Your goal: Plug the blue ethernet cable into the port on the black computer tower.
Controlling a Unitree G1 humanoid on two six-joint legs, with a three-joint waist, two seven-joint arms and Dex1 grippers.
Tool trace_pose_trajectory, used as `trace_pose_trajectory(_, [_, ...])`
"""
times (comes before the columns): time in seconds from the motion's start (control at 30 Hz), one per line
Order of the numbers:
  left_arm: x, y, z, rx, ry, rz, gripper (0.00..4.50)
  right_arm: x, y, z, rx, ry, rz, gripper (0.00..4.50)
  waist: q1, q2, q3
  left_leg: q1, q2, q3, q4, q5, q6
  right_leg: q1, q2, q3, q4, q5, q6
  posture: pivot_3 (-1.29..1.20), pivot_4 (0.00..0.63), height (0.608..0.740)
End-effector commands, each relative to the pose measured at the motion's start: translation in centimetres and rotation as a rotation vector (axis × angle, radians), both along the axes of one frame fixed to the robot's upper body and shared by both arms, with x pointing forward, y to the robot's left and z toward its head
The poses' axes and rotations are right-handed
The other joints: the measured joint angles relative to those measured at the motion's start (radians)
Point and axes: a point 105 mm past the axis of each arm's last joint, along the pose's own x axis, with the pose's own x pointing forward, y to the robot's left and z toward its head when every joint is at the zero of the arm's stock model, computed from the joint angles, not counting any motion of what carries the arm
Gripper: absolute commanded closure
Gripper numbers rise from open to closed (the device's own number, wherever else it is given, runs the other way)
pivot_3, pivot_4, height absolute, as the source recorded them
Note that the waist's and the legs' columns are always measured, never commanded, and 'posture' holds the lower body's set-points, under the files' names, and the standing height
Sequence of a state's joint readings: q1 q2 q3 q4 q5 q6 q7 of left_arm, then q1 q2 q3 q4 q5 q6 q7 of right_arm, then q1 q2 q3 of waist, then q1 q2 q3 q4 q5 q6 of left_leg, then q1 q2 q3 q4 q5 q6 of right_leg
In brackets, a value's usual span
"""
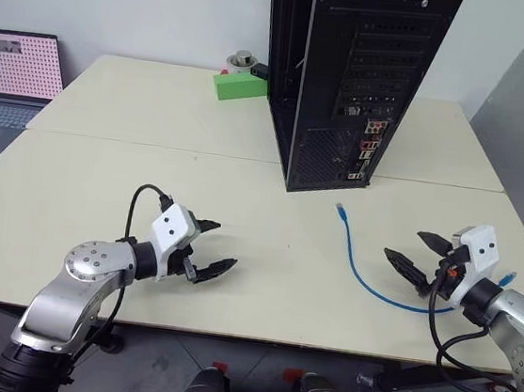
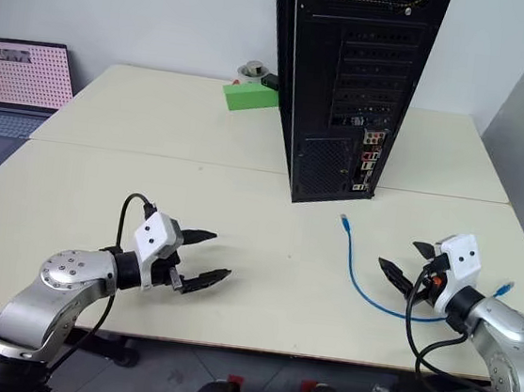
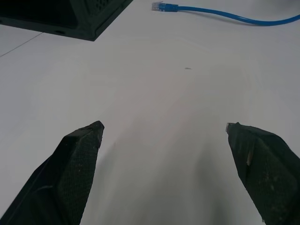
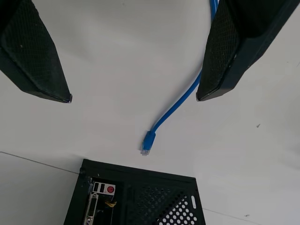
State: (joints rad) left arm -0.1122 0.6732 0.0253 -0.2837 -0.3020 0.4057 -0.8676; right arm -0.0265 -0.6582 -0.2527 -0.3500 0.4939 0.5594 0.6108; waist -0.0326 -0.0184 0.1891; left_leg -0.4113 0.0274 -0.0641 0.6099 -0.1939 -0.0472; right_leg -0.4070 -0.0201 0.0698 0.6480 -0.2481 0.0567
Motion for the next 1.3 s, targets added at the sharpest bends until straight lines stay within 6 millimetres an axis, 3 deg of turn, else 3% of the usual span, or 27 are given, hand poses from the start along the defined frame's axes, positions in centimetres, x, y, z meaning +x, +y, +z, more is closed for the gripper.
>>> trace_pose_trajectory(0.03, [-0.5, -0.5, 0.7, 0.006, -0.032, -0.05, 0.04, -0.2, 0.2, 1.3, 0.002, -0.048, 0.008, 0.0, 0.0, 0.0, 0.0, 0.0, 0.0, 0.0, 0.0, 0.0, 0.0, 0.0, 0.0, 0.0, 0.0, 0.0, 0.0, 0.0, 0.15, 0.74])
trace_pose_trajectory(0.37, [-0.6, -0.4, 0.6, 0.015, -0.03, -0.05, 0.04, 0.0, 0.3, 1.2, 0.003, -0.044, 0.006, 0.0, 0.0, 0.0, 0.0, 0.0, 0.0, 0.0, 0.0, 0.0, 0.0, 0.0, 0.0, 0.0, 0.0, 0.0, 0.0, 0.0, 0.15, 0.74])
trace_pose_trajectory(0.7, [0.1, -1.4, 1.2, 0.018, -0.077, -0.069, 0.04, 1.2, 3.3, 1.1, 0.033, -0.05, 0.005, 0.0, 0.0, 0.0, 0.0, 0.0, 0.0, 0.0, 0.0, 0.0, 0.0, 0.0, 0.0, 0.0, 0.0, 0.0, 0.0, 0.0, 0.15, 0.74])
trace_pose_trajectory(1.07, [1.0, -2.8, 2.0, 0.009, -0.091, -0.137, 0.04, 7.5, 7.9, -1.1, 0.072, -0.023, -0.08, 0.0, -0.002, -0.001, -0.001, 0.001, 0.001, 0.0, 0.0, 0.0, 0.0, 0.0, 0.001, 0.0, 0.001, 0.002, 0.002, 0.0, 0.15, 0.74])
trace_pose_trajectory(1.23, [1.4, -3.0, 2.0, 0.008, -0.102, -0.139, 0.04, 9.8, 8.0, -3.5, 0.026, 0.026, -0.17, 0.0, -0.003, -0.001, -0.001, 0.001, 0.001, 0.0, 0.0, 0.0, 0.0, 0.0, 0.002, 0.0, 0.001, 0.004, 0.004, 0.0, 0.15, 0.74])
trace_pose_trajectory(1.27, [1.4, -3.0, 2.0, 0.008, -0.103, -0.139, 0.0, 9.9, 7.9, -3.8, 0.024, 0.033, -0.177, 0.36, -0.001, -0.001, -0.001, 0.001, 0.001, 0.0, 0.0, 0.0, 0.0, 0.0, 0.002, 0.0, 0.001, 0.004, 0.004, 0.0, 0.15, 0.74])
trace_pose_trajectory(1.3, [1.3, -3.0, 2.0, 0.008, -0.104, -0.139, 0.0, 9.9, 7.9, -4.0, 0.025, 0.042, -0.181, 0.4, 0.0, -0.001, -0.001, 0.0, 0.001, 0.0, 0.0, 0.0, 0.0, 0.0, 0.002, 0.0, 0.001, 0.005, 0.004, 0.0, 0.15, 0.74])
